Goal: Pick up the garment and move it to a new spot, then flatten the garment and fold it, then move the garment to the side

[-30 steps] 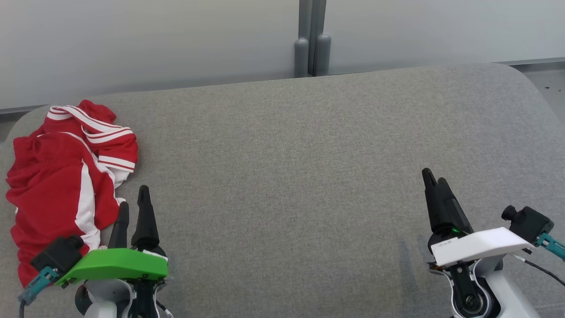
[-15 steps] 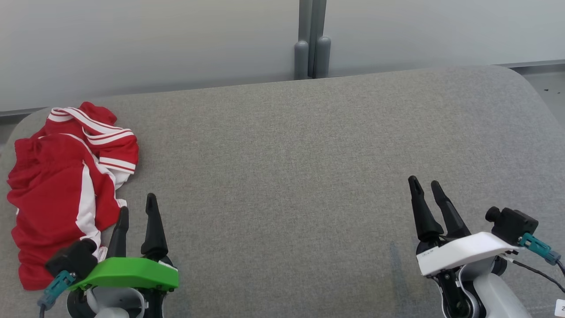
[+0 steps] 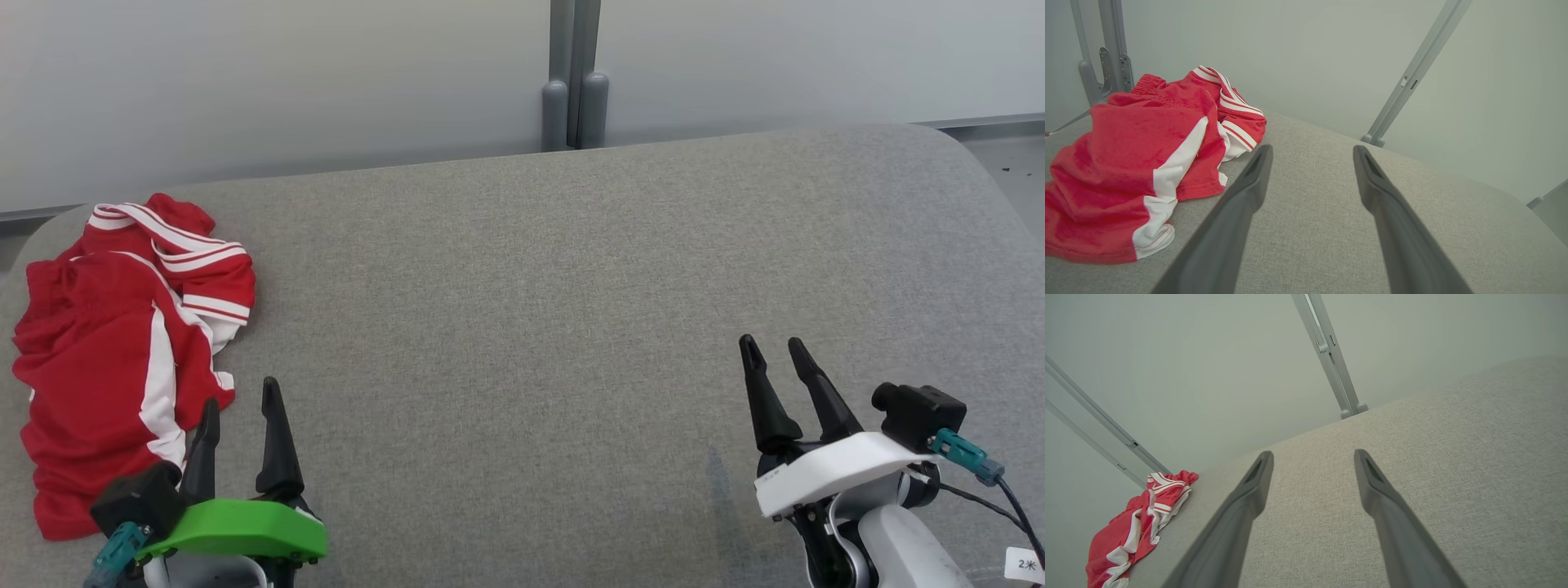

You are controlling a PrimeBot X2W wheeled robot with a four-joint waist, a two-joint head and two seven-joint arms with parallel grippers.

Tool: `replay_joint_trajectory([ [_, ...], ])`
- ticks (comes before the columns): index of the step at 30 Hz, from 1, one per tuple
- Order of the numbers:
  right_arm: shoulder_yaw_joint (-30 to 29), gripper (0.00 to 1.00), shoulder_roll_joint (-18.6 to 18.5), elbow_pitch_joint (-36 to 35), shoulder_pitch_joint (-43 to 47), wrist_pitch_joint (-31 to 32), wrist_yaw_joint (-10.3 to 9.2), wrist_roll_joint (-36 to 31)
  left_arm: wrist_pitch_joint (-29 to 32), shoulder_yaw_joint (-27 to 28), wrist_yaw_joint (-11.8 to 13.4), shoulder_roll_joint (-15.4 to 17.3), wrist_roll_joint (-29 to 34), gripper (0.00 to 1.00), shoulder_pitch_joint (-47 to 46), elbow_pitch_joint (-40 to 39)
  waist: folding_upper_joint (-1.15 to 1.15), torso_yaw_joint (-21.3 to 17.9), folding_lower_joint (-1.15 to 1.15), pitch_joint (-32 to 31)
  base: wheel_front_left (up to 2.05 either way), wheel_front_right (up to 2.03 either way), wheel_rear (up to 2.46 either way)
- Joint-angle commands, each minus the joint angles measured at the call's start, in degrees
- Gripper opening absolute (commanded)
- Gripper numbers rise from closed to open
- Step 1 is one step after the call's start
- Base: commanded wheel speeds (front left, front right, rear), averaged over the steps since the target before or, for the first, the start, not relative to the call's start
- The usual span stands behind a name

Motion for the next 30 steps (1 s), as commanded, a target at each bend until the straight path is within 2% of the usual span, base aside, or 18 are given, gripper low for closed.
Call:
replay_joint_trajectory([
  [1, -0.22, 1.0, -0.05, -0.02, -1.05, -0.33, 0.02, -1.83, -0.56, 0.11, 0.15, 0.57, 1.66, 1.0, 0.51, -0.94, 0.0, -0.03, 0.0, -0.03, 0.0, 0.0, 0.0],
  [17, -0.46, 1.0, 1.48, 1.9, -1.41, -0.66, 0.03, -11.83, -2.8, -0.58, -1.33, 0.8, 9.21, 1.0, 3.18, -0.15, 0.0, 0.0, 0.0, -0.62, 0.0, 0.0, 0.0],
  [30, -2.55, 1.0, 2.54, 1.3, -0.46, -0.8, 0.03, -18.8, -4.21, -0.34, -1.38, 0.65, 13.33, 1.0, 3.82, 1.19, 0.0, -0.18, 0.0, -0.98, 0.0, 0.0, 0.0],
])
